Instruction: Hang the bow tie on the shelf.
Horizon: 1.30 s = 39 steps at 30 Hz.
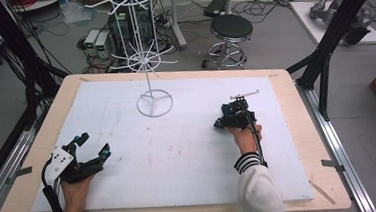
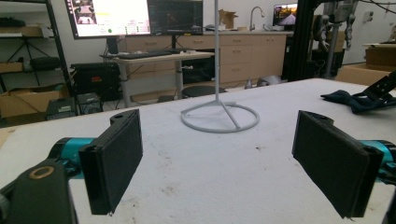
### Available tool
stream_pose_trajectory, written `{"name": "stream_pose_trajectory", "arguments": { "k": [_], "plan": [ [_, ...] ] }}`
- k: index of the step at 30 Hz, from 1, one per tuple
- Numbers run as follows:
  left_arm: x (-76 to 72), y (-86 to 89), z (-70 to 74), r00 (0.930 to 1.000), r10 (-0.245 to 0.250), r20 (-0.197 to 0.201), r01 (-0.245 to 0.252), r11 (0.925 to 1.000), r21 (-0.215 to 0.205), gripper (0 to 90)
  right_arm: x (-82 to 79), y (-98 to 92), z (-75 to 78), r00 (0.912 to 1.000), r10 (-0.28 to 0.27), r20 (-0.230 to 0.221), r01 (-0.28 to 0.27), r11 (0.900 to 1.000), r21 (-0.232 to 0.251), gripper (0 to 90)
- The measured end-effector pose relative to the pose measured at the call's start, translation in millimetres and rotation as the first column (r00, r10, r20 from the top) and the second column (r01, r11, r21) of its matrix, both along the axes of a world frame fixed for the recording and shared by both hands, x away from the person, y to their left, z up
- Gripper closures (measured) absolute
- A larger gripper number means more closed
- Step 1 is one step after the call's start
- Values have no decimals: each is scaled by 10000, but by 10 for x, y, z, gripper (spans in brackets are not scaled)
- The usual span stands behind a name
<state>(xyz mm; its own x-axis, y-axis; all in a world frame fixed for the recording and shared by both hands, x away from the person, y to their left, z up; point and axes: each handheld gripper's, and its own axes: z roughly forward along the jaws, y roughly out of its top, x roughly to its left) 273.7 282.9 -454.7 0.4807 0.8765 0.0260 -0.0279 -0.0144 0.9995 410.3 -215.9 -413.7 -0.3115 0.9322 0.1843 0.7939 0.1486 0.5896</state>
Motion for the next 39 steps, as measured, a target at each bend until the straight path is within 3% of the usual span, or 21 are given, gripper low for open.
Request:
{"name": "stream_pose_trajectory", "arguments": {
  "k": [10,15,31,34,39],
  "plan": [
    [0,0,1,10000,-7,-2,7,10000,8,166,43,12,-53,9984,-174,-547,179,9998,81,440],
    [1,1,-1,10000,-9,21,9,10000,-42,166,50,-1,-60,9981,-237,-573,240,9997,42,484],
    [-1,0,-1,10000,-4,35,4,10000,-50,166,64,7,-99,9945,-123,-1043,102,9997,-209,728],
    [-1,0,-2,10000,-4,35,5,10000,-55,166,65,5,-101,9933,-138,-1150,148,9999,75,820],
    [-1,0,-1,10000,-9,30,9,10000,-57,166,61,24,-97,9938,-14,-1115,17,10000,25,853]
  ]
}}
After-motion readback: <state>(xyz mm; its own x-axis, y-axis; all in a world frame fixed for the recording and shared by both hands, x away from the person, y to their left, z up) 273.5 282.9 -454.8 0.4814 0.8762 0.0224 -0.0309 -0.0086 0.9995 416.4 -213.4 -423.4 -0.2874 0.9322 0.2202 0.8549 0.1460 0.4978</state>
